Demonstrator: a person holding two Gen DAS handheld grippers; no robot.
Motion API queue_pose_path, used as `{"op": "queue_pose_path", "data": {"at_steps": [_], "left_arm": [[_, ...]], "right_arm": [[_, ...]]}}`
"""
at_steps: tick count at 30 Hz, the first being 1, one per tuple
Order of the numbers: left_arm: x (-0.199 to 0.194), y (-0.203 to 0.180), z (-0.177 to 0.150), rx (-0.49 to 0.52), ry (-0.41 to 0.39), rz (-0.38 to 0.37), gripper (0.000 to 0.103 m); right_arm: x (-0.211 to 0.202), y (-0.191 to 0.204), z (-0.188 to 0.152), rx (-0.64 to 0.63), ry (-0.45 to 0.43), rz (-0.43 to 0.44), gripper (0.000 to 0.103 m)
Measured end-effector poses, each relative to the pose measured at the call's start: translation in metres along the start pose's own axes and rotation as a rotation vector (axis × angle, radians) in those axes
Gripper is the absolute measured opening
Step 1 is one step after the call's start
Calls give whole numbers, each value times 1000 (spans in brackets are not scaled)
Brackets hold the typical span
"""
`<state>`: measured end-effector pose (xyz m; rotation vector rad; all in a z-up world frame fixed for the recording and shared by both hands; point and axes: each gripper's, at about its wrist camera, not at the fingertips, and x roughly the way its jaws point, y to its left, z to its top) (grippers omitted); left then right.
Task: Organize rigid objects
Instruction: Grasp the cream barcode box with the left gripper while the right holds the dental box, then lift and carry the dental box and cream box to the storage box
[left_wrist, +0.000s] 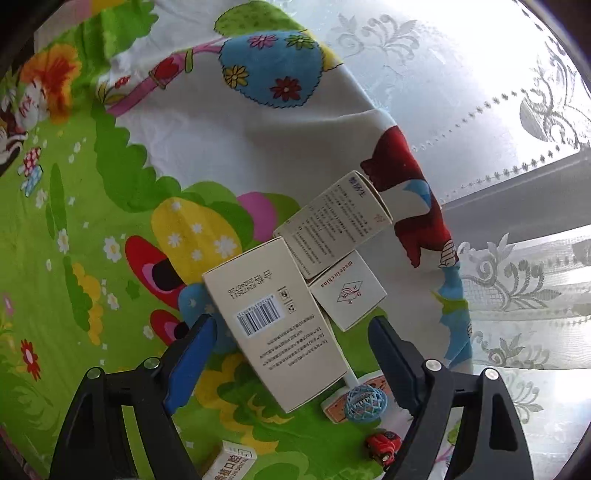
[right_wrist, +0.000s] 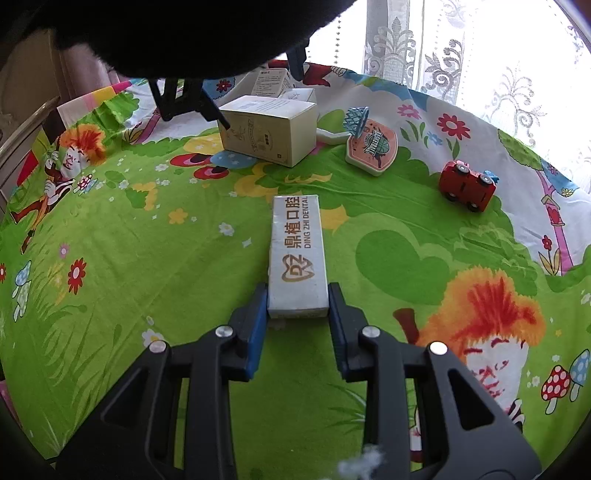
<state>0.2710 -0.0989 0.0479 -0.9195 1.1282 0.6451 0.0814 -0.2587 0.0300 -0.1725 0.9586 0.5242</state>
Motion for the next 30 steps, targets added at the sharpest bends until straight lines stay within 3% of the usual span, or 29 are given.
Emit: {"op": "queue_pose_path", "data": {"at_steps": [2, 5, 7, 9, 11, 12, 15, 18, 21, 23, 26, 29, 30], "left_arm": [[14, -12, -6, 77, 38, 38, 85], [48, -11, -14, 187, 160, 75, 84], [44, -12, -17, 316, 105, 85, 75], [44, 4, -13, 368, 126, 12, 72], [41, 23, -8, 480, 97, 40, 63], [39, 37, -3, 525, 93, 16, 62], [34, 68, 0, 738, 158, -69, 61], [32, 102, 17, 786, 238, -198, 62], [30, 126, 34, 832, 168, -210, 62], [30, 132, 49, 803, 156, -231, 63], [34, 137, 70, 748, 207, -316, 63], [26, 115, 62, 746, 175, -378, 63], [17, 99, 52, 742, 147, -359, 63]], "right_arm": [[0, 0, 0, 3, -1, 1, 36], [0, 0, 0, 3, 0, 1, 36], [0, 0, 0, 5, -1, 0, 36], [-1, -1, 0, 8, -2, -1, 35], [-1, -1, 0, 8, -2, -4, 35], [-1, -1, 1, 9, -3, 1, 35], [-3, 4, 0, -7, -1, 30, 36], [-1, 10, 1, -23, 7, 32, 47], [5, 11, 9, 13, 22, 10, 57], [11, 15, 14, 13, 30, -24, 57], [17, 22, 19, 14, 38, -52, 57], [15, 23, 17, 54, 33, -71, 57], [14, 24, 15, 66, 30, -79, 56]]}}
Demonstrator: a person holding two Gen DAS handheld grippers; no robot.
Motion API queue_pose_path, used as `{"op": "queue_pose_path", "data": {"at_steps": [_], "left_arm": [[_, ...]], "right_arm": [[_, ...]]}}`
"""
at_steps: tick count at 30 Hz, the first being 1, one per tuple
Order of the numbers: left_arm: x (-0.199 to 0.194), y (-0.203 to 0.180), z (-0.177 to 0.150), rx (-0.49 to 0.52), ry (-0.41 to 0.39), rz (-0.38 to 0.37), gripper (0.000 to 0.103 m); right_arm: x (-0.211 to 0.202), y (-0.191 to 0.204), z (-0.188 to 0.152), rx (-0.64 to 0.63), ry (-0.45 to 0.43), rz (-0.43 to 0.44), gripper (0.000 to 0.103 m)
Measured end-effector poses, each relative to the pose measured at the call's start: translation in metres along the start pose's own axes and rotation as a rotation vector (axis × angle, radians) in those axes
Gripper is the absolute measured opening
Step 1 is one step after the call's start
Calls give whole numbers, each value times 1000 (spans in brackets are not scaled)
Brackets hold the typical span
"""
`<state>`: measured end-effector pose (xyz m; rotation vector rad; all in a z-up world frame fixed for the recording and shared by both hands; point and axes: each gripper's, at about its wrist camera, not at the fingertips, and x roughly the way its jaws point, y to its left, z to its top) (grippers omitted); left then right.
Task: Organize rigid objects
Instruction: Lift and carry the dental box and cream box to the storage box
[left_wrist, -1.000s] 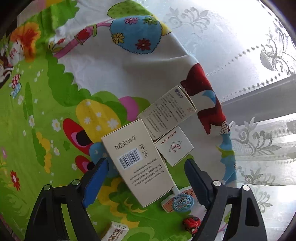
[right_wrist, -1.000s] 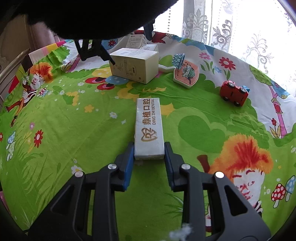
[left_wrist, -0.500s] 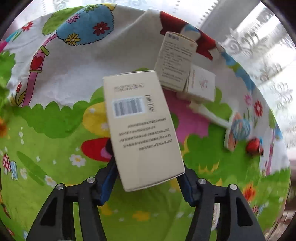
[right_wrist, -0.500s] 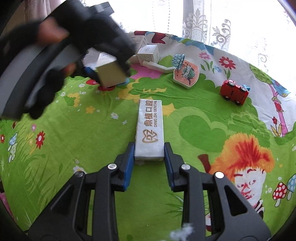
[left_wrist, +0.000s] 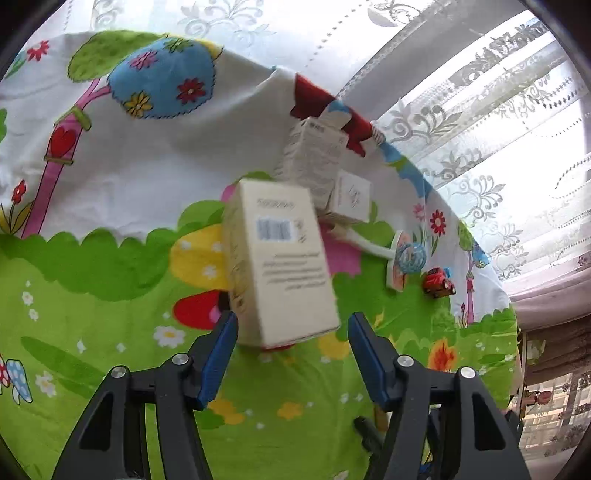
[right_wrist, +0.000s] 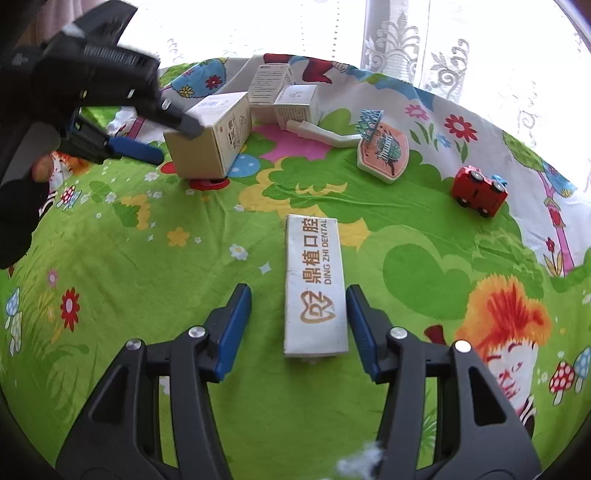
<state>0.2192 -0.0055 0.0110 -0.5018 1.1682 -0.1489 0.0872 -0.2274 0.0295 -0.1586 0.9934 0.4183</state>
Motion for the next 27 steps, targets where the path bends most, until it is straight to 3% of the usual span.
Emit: {"op": "queue_pose_path", "data": {"at_steps": [3, 5, 6, 7, 9, 10, 12, 16, 18, 27], "left_arm": [[3, -17, 16, -37, -42, 164, 63], [22, -20, 29, -58, -27, 269, 65], [32, -14, 31, -62, -1, 285, 65], [37, -9, 30, -54, 21, 280, 64], [29, -9, 19, 40, -37, 299, 53], [24, -6, 10, 67, -47, 301, 53], [4, 5, -16, 98, -79, 238, 53], [-46, 37, -78, 179, -159, 258, 53], [-44, 21, -97, 185, -183, 304, 53], [-152, 80, -197, 154, -245, 393, 53]], "right_arm": [[-6, 5, -6, 36, 2, -26, 44], [-10, 9, -9, 52, 6, -40, 38], [-13, 10, -11, 65, 7, -47, 36], [-14, 11, -13, 78, 7, -48, 36], [-20, 15, -19, 100, 4, -44, 36], [-22, 18, -21, 107, 4, -38, 35], [-27, 27, -25, 112, 2, -15, 35], [-36, 57, -29, 83, 2, 24, 35], [-39, 76, -30, 58, 2, 42, 35], [-76, 178, -27, -95, -32, 126, 35]]}}
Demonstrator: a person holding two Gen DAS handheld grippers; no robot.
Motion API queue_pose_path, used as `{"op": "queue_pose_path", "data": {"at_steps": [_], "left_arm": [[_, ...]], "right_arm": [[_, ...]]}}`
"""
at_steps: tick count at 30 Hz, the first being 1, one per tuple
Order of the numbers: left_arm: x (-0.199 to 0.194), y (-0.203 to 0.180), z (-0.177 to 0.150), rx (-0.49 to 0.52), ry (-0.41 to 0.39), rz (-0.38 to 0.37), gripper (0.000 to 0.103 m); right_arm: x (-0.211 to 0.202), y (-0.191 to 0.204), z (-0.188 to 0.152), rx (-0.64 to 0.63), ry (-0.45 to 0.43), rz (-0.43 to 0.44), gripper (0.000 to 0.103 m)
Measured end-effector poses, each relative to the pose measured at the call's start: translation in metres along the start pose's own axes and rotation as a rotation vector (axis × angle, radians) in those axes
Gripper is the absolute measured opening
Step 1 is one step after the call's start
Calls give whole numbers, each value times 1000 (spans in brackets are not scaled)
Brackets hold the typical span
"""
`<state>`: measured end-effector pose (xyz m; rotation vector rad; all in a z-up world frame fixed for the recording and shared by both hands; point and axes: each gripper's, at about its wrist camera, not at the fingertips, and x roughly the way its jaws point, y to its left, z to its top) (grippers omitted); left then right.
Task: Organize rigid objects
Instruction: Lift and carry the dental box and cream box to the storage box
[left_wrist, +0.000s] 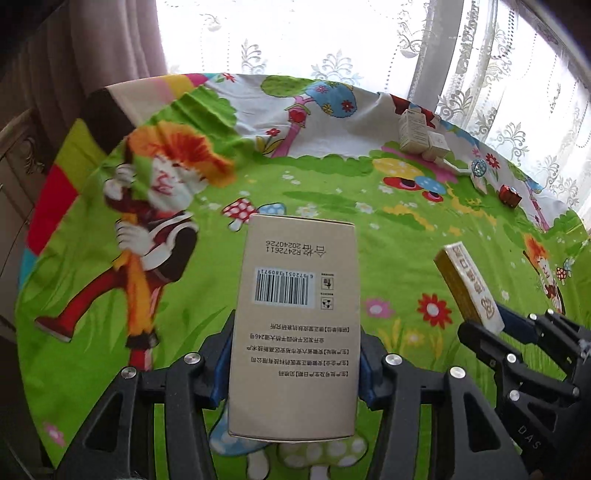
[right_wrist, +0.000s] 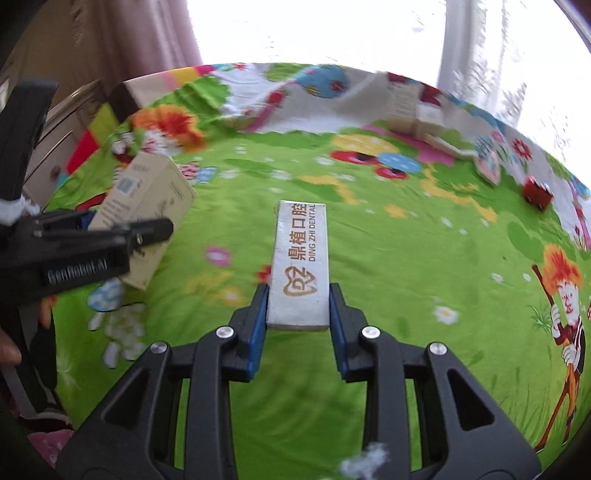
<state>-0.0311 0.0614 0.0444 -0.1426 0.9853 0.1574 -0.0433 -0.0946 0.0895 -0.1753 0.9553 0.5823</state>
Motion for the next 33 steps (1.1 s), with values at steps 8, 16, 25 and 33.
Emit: {"op": "queue_pose_path", "data": {"at_steps": [8, 16, 25, 33], "left_arm": [[-102, 24, -37, -23, -209, 33, 53], [-213, 10, -53, 42, -472, 56, 53], [-298, -6, -73, 84, -680, 103, 54], [-332, -25, -83, 146, -756, 71, 54]], "right_arm": [[-84, 66, 9, -86, -196, -6, 35], [-191, 96, 10, -82, -441, -80, 35], [-289, 113, -5, -107, -632, -178, 35], [-329, 111, -35, -126, -679, -271, 35]]}}
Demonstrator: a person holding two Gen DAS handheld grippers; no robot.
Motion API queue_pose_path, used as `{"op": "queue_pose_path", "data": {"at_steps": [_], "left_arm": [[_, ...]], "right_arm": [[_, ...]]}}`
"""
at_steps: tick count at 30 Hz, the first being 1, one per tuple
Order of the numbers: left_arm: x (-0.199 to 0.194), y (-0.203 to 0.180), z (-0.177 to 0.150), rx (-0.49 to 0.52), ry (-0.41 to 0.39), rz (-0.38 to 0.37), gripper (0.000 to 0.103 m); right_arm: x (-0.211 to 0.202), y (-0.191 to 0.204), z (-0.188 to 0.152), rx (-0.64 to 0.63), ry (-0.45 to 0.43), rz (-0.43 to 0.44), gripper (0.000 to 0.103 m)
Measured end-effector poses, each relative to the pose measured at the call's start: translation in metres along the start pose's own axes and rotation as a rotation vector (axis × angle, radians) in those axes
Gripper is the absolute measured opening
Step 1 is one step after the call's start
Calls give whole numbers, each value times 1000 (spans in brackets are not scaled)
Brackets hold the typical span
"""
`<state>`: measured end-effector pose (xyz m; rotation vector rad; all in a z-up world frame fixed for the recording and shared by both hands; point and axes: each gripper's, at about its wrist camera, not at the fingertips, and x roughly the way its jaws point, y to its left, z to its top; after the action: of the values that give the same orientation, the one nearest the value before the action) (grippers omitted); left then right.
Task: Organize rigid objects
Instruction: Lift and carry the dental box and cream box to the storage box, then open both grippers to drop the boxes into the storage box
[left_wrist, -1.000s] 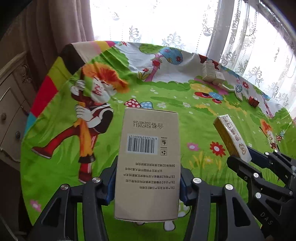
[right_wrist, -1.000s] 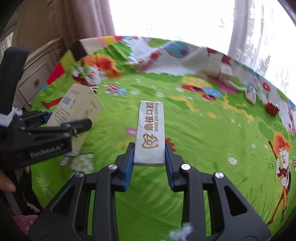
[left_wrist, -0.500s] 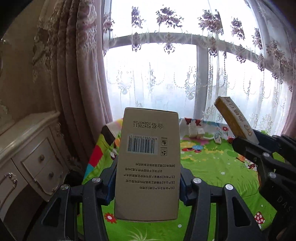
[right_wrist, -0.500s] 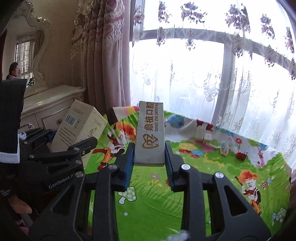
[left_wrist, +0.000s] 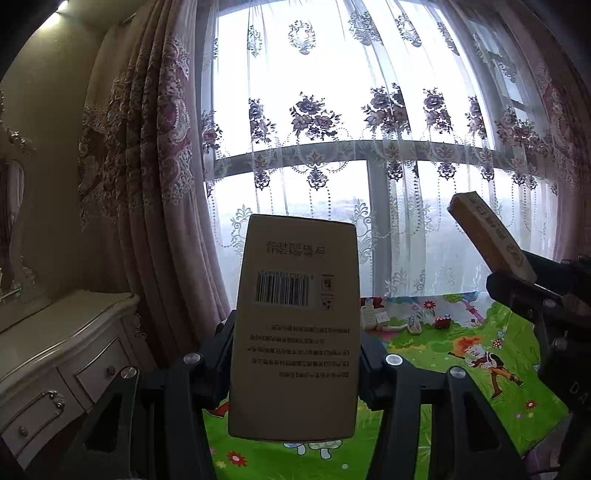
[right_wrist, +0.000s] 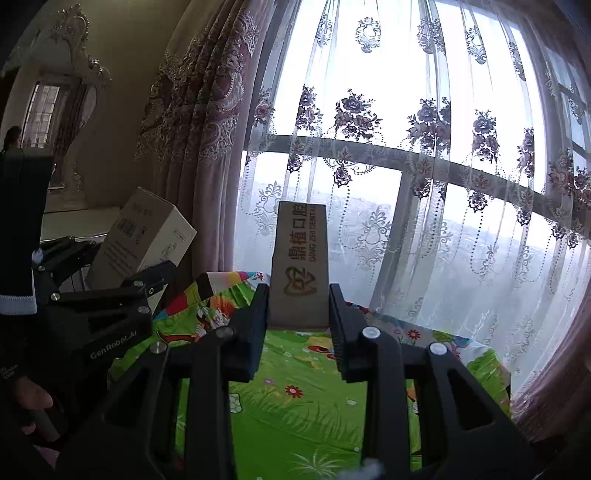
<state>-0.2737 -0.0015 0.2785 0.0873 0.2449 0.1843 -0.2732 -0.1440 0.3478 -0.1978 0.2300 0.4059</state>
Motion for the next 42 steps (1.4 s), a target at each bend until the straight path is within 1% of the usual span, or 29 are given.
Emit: {"op": "queue_pose_path", "data": {"at_steps": [5, 8, 11, 13, 15, 17, 20, 24, 27, 31, 37, 42], "left_arm": [[-13, -31, 2, 55, -30, -65, 54], [-20, -57, 4, 95, -39, -125, 54], [-23, -91, 4, 144, -24, -213, 54], [-26, -117, 2, 184, -5, -287, 54], [-31, -148, -2, 237, -4, -349, 54], [-36, -177, -7, 286, 3, -419, 54], [-42, -224, -19, 362, 40, -530, 54], [-52, -281, -37, 463, 81, -641, 54], [-56, -317, -51, 521, 134, -723, 54], [-56, -360, -75, 587, 207, -823, 54], [-42, -408, -116, 663, 361, -919, 54], [-31, -433, -151, 710, 480, -994, 54]], "right_arm": [[-24, -30, -9, 33, -3, -77, 35], [-40, -55, -16, 63, 1, -137, 35], [-59, -81, -28, 86, 15, -199, 35], [-72, -98, -39, 100, 36, -244, 35], [-86, -116, -52, 123, 63, -293, 35], [-99, -134, -68, 153, 91, -342, 35], [-121, -162, -97, 217, 145, -420, 35], [-150, -194, -138, 301, 223, -518, 35], [-168, -217, -169, 377, 285, -575, 35], [-185, -239, -200, 452, 356, -641, 35], [-197, -257, -241, 525, 474, -695, 35], [-199, -269, -267, 598, 570, -715, 36]]}}
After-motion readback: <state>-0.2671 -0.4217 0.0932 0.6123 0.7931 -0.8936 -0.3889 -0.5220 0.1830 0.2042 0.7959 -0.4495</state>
